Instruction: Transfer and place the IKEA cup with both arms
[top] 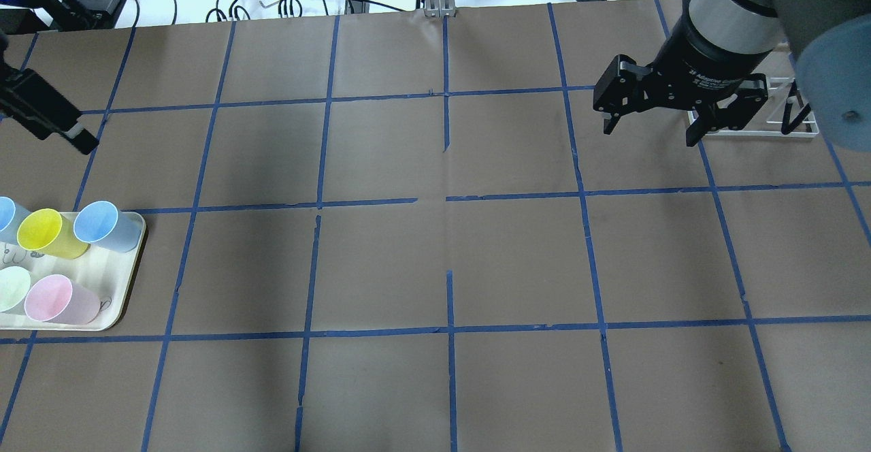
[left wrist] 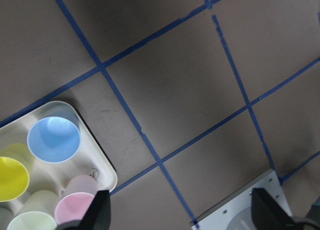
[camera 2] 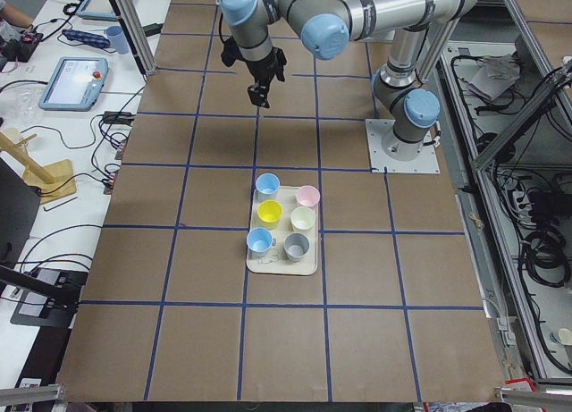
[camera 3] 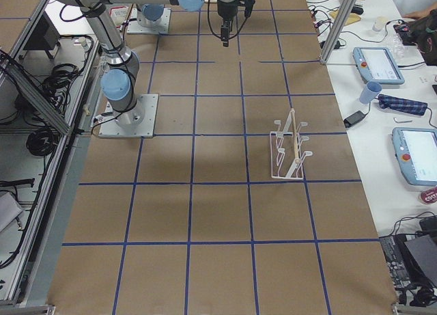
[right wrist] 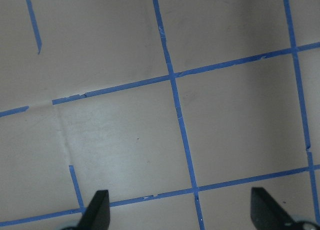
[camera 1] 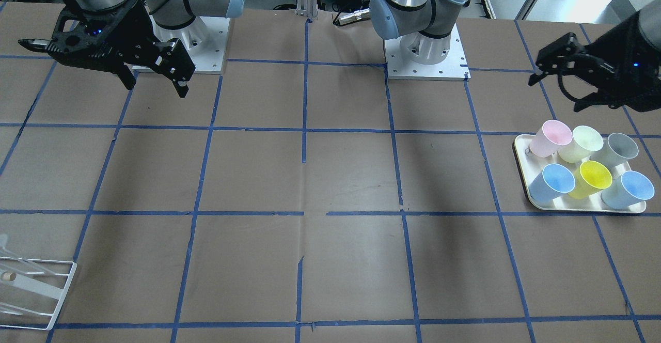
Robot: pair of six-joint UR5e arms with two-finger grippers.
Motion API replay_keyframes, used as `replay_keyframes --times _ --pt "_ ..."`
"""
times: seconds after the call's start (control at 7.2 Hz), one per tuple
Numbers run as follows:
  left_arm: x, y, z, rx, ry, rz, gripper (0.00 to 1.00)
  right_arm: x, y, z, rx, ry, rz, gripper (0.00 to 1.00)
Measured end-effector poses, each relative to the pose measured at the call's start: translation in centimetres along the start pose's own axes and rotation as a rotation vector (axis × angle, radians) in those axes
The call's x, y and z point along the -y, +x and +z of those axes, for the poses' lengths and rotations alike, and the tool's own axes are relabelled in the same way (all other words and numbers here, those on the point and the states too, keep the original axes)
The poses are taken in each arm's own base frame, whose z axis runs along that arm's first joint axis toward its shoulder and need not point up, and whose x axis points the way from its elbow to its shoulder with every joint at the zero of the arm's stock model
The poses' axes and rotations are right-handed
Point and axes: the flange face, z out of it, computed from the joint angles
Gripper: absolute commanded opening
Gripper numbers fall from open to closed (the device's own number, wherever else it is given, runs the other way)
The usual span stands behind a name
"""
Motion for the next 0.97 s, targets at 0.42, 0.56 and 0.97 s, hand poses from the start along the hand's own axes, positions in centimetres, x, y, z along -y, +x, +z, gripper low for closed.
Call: replay_keyframes --times 0.42,0.56,0.97 --pt "3.9 12.4 1.1 0.06 -0.009 -0.249 1.0 -0.2 0.0 0.3 -0.002 -0.017 -0.001 1.0" --pt "5.0 15.4 1.9 0.085 0.017 -0.311 0.99 -0.2 0.0 0.3 -0.003 -0.019 -0.001 1.0" --pt "6.0 20.1 3.7 0.117 0.096 -0.49 0.99 -0.3 0.1 0.6 -0.004 -0.025 -0.001 1.0"
